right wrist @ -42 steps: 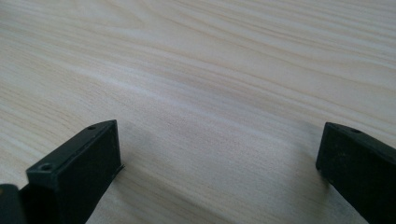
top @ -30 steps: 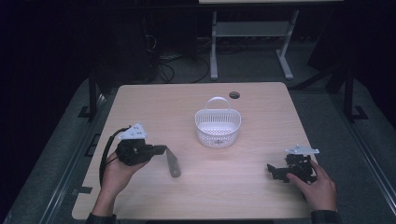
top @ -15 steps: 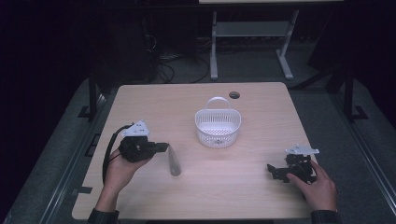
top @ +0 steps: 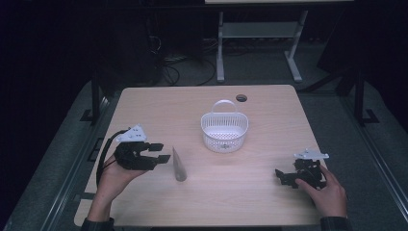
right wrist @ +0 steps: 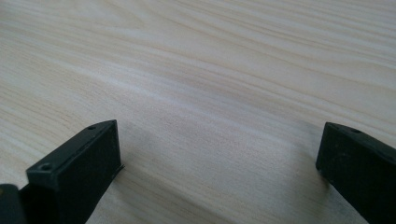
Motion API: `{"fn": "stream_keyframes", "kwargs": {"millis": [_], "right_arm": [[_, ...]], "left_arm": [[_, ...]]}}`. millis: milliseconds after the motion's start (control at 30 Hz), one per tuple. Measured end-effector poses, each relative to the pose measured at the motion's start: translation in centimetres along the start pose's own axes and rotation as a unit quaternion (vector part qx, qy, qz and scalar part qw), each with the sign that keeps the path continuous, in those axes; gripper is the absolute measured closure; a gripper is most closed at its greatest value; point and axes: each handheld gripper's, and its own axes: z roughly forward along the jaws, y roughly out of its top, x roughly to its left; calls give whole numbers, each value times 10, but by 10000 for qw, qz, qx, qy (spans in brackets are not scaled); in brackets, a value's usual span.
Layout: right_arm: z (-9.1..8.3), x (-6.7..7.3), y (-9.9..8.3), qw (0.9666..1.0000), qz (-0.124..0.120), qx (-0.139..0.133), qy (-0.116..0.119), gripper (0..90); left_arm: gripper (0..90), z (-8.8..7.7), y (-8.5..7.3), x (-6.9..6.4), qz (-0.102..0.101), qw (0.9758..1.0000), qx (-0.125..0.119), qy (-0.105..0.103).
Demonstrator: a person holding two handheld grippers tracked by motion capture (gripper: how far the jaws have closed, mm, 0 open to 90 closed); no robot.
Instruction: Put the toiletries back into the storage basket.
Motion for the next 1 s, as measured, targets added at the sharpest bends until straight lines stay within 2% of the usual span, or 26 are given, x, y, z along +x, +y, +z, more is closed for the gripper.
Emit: {"fn": "stream_keyframes", "kwargs": {"millis": [167,300,400,700,1000], "right_arm": [[0,0,0,10000,-2,-1,-1,0],[0,0,0,10000,-1,1,0,0],[0,0,0,10000,-2,0,0,0],[0,0,0,10000,-3,-1,0,0],[0,0,0,10000,0,0,1,0]], "left_arm": [[283,2,1,-1,77,9999,126,-28],[184,4,3,-3,160,9993,327,-104],[149,3,5,-4,241,9987,424,-150],[128,1,15,-8,435,9973,531,-259],[128,11,24,-12,567,9958,633,-338]]}}
